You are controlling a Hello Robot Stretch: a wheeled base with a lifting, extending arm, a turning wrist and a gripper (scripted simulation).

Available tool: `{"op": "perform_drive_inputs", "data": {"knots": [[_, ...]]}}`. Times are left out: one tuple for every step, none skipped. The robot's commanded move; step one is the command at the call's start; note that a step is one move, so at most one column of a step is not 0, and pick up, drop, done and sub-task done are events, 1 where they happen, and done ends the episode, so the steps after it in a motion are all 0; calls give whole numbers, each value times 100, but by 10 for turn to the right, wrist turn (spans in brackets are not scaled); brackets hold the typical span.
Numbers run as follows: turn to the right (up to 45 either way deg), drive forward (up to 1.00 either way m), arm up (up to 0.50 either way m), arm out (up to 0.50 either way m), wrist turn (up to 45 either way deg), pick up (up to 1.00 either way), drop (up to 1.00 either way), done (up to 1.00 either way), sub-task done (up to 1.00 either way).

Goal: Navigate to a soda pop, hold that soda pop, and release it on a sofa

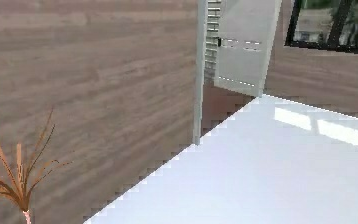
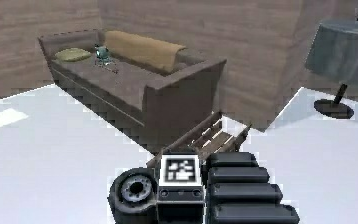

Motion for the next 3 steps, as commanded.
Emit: {"op": "perform_drive_inputs", "data": {"knots": [[150, 0, 0, 0, 0, 0, 0, 0, 0], [0, 35, 0, 0, 0, 0, 0, 0, 0], [240, 0, 0, 0, 0, 0, 0, 0, 0]]}}
